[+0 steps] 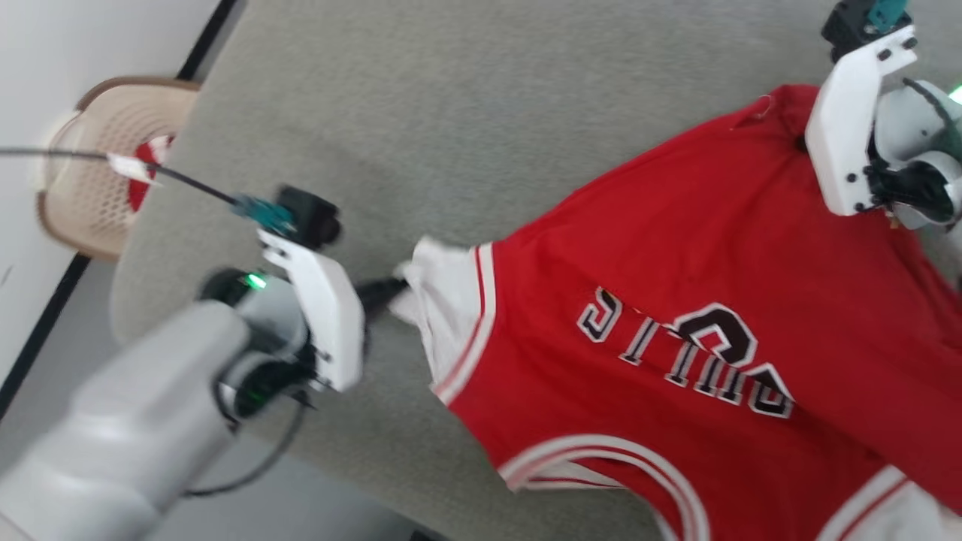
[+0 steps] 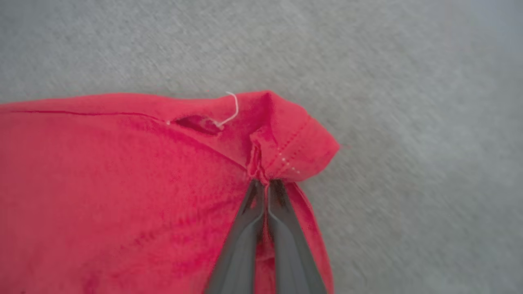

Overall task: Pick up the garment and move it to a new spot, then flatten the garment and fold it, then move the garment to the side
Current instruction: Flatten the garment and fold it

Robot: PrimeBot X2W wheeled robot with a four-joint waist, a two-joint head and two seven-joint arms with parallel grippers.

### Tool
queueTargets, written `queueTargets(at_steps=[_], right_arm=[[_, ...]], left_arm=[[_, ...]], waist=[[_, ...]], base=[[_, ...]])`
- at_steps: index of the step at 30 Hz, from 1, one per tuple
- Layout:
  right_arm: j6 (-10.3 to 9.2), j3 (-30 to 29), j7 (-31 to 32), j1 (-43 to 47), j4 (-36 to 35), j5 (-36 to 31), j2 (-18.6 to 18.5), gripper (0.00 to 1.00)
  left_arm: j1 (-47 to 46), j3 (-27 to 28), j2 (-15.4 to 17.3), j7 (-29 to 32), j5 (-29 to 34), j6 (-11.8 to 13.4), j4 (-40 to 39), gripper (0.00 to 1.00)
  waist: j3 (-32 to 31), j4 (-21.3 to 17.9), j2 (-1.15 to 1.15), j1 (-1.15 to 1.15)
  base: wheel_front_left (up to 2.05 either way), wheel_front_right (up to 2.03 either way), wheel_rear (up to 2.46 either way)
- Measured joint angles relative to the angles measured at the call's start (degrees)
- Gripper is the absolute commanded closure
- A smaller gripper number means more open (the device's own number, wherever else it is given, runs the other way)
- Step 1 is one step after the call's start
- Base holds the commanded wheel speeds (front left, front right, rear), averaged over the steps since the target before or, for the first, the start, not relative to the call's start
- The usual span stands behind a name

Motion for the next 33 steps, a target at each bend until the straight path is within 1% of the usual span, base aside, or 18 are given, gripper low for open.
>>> queueTargets(at_steps=[4, 11, 15, 17, 19, 21, 24, 28, 31, 33], right_arm=[[-0.05, 0.7, -2.3, -0.3, -3.5, 0.6, -2.8, 1.00], [-0.05, -1.8, -4.5, -1.3, -10.7, 1.4, -5.0, 1.00], [-0.04, -4.6, -4.4, -1.3, -14.3, 0.0, -6.4, 1.00], [-0.04, -6.7, -4.4, -1.1, -15.8, -0.9, -6.3, 1.00], [-0.04, -8.8, -4.6, -1.0, -17.0, -2.7, -5.7, 1.00], [-0.04, -11.0, -5.5, -1.1, -17.4, -4.4, -5.0, 1.00], [-0.04, -14.3, -7.6, -1.8, -16.7, -7.6, -2.7, 1.00], [-0.04, -19.0, -14.2, -5.0, -13.6, -14.0, 1.3, 1.00], [-0.04, -22.8, -21.8, -7.8, -11.1, -20.7, 4.5, 1.00], [-0.04, -25.9, -27.8, -9.7, -9.6, -25.3, 6.5, 1.00]], left_arm=[[-3.2, 0.3, 4.0, 2.8, 1.4, 0.9, -1.2, 1.00], [-10.0, 2.1, 10.0, 8.5, 2.5, 3.5, -3.1, 1.00], [-14.3, 2.9, 11.8, 11.0, 3.5, 4.5, -3.3, 1.00], [-16.3, 3.4, 12.2, 11.3, 4.1, 5.1, -3.0, 1.00], [-18.8, 3.8, 12.1, 11.4, 5.6, 5.1, -1.9, 1.00], [-21.4, 4.2, 11.4, 10.0, 7.2, 4.9, -0.3, 1.00], [-25.6, 5.3, 9.4, 6.2, 9.9, 4.2, 3.2, 1.00], [-32.0, 6.0, 6.1, -0.4, 14.4, 4.0, 9.1, 1.00], [-37.5, 7.2, 3.9, -8.6, 18.5, 4.5, 13.7, 1.00], [-41.0, 8.2, 2.7, -15.7, 21.7, 5.2, 16.0, 1.00]], waist=[[-1.3, -2.8, 0.00, 0.00], [-3.7, -7.7, 0.00, 0.00], [-4.9, -10.5, 0.00, 0.00], [-5.4, -11.8, 0.00, 0.00], [-5.8, -13.0, 0.00, 0.00], [-5.9, -14.0, 0.00, 0.00], [-5.6, -15.4, 0.00, 0.00], [-4.6, -16.5, 0.00, 0.00], [-3.8, -17.3, 0.00, 0.00], [-3.3, -17.7, 0.00, 0.00]], base=[[0.00, 0.00, 0.00], [0.00, 0.00, 0.00], [0.00, 0.00, 0.00], [0.00, 0.00, 0.00], [0.00, 0.00, 0.00], [0.00, 0.00, 0.00], [0.00, 0.00, 0.00], [0.00, 0.00, 0.00], [0.00, 0.00, 0.00], [0.00, 0.00, 0.00]])
